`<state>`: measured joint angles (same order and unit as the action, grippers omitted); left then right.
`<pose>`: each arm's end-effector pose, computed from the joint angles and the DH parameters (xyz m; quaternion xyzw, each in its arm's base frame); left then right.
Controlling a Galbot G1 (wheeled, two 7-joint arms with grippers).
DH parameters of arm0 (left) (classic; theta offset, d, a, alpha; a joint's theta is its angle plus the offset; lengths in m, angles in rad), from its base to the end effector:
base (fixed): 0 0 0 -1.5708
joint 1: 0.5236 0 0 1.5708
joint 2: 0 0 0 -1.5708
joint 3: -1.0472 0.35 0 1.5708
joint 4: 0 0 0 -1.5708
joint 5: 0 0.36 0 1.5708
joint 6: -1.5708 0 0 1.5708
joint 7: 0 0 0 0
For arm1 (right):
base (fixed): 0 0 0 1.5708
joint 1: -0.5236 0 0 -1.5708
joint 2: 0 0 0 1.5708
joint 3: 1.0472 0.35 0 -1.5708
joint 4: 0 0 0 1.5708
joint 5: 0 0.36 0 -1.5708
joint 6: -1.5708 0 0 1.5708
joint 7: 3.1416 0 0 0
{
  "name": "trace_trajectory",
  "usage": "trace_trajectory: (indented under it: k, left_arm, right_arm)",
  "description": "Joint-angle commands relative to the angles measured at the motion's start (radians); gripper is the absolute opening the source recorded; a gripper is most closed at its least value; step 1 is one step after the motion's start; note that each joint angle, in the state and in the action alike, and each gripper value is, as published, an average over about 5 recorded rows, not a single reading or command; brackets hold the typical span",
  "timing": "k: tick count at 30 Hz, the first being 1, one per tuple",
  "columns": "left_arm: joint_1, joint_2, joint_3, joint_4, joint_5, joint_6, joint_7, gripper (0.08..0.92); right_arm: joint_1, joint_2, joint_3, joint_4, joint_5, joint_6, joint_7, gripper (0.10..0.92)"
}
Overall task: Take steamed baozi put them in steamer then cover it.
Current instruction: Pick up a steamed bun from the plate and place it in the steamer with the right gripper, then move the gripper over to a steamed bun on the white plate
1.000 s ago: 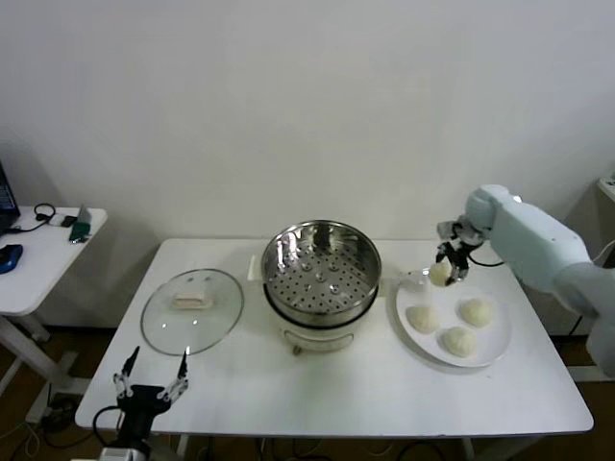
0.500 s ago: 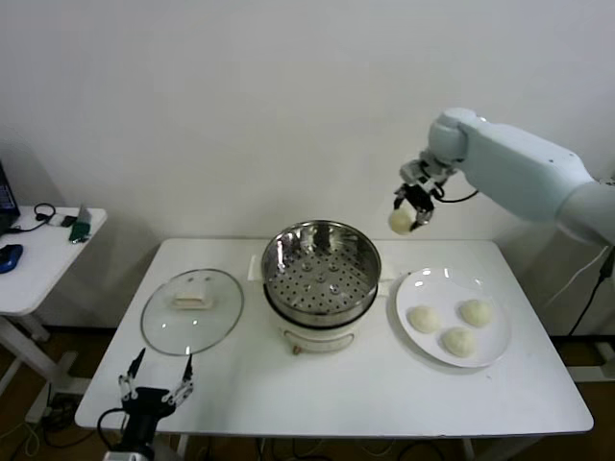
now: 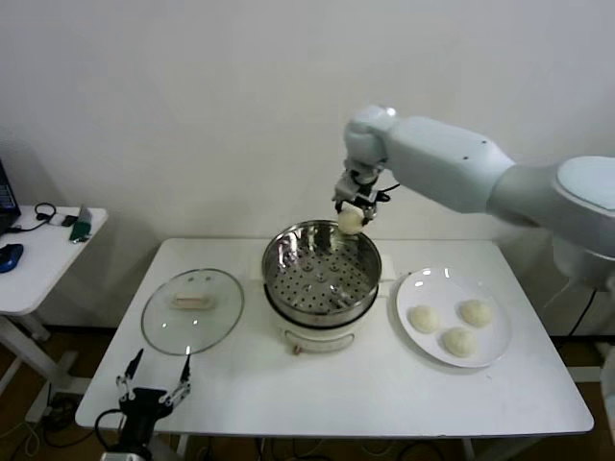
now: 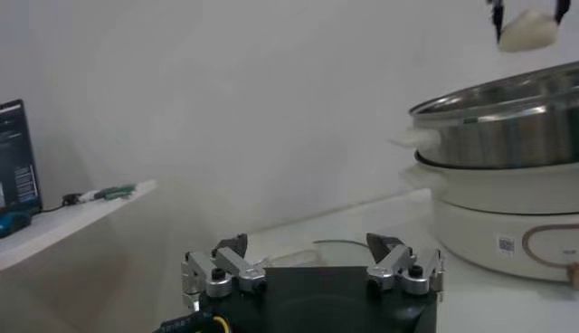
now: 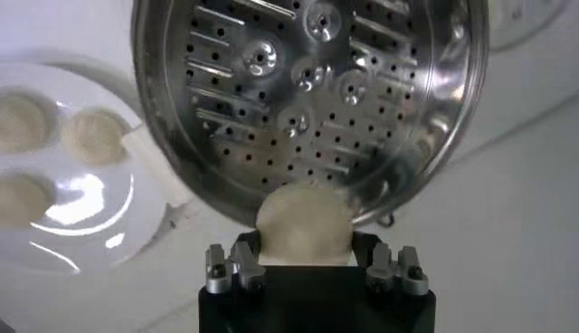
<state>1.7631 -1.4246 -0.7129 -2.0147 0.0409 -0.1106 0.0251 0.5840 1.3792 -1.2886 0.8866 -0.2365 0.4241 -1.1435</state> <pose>0.1199 0.0890 -0.3487 0.0166 -0.9880 -0.1334 0.0757 0.6215 0.1559 -0.0292 0.5656 -0.1442 0.8040 0.1133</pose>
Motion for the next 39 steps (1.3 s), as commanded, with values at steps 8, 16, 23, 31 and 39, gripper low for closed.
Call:
trace_trajectory:
  k: [8,16,23,31,39]
  left_arm:
    - [-0.014,0.001,-0.002,-0.005,0.001,0.007,0.003,0.823]
    - [-0.025,-0.008,0.005,-0.002,0.012,0.008,0.003,0.823]
    - [-0.013,-0.009,-0.002,0.009,0.008,-0.002,0.003,0.823]
    - [-0.005,-0.010,-0.004,0.012,0.007,-0.008,0.003,0.823]
    - [0.008,-0.008,-0.009,0.012,0.001,-0.015,0.002,0.823]
  right_arm:
    - [-0.162,0.128,0.073,-0.064,-0.284,0.118,0.015,0.662]
    - [-0.199,0.142,0.091,-0.118,-0.323,0.134,0.026,0.671]
    - [-0.211,0.144,0.101,-0.130,-0.337,0.136,0.027,0.741]
    - [-0.192,0.122,0.124,-0.104,-0.334,0.155,0.012,0.822]
    - [-0.095,-0.002,0.128,0.101,-0.254,0.160,-0.022,0.823]
